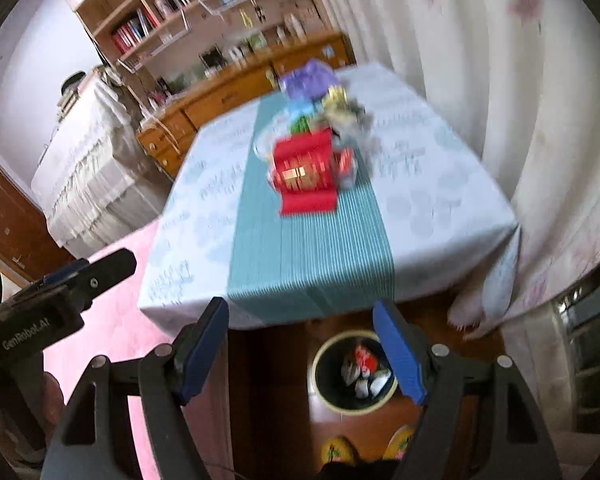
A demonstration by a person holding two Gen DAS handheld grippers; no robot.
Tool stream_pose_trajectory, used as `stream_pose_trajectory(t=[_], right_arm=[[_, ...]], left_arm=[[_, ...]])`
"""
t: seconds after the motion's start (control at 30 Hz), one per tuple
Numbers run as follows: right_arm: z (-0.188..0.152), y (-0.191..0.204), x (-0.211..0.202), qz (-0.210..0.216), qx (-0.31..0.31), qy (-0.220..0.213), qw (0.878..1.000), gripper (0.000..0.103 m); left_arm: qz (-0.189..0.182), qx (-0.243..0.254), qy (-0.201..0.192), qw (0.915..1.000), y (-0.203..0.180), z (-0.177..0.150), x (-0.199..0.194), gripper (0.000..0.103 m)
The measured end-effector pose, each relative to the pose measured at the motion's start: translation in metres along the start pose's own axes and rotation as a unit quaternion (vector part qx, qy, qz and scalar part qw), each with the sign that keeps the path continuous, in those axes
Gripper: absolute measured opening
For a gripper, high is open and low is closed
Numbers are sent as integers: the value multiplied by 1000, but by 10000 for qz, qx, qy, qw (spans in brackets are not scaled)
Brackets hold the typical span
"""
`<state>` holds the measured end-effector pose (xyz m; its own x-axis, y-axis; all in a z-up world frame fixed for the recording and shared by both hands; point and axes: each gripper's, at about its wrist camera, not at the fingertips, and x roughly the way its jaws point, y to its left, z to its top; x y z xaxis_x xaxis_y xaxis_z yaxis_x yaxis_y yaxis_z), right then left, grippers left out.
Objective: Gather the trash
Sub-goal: 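Raise both tools back above the table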
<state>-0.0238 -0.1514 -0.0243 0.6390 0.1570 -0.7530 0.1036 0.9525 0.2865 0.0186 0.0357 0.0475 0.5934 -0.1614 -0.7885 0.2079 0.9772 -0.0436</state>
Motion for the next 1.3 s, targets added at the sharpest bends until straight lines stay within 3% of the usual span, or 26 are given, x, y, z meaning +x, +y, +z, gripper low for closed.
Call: stream_pose_trajectory(t=[0.1,0.3,0.6,1.03,1.2,1.3], right_arm=[[11,8,-14,-5,-112,-222,9997,75],[25,30,-29,-122,-476,-542,9973,75],[51,47,-14,-164,-865,-607,9943,75],[130,21,95,172,-1652,136,9860,75],[167,12,147,432,-2338,540,9698,75],[184,12,180,630,-2777,795,9553,75]], left_arm=[[107,32,-248,9996,7,10,-17,94],[-16,64,-383,9992,24,24,-30,94],[-155,-62,-128,9998,42,29,-6,94],[295,-429,276,9983,40,71,88,94],[271,-530,716,9957,27,90,139,94],[451,-583,862,9936,21,96,162,94]])
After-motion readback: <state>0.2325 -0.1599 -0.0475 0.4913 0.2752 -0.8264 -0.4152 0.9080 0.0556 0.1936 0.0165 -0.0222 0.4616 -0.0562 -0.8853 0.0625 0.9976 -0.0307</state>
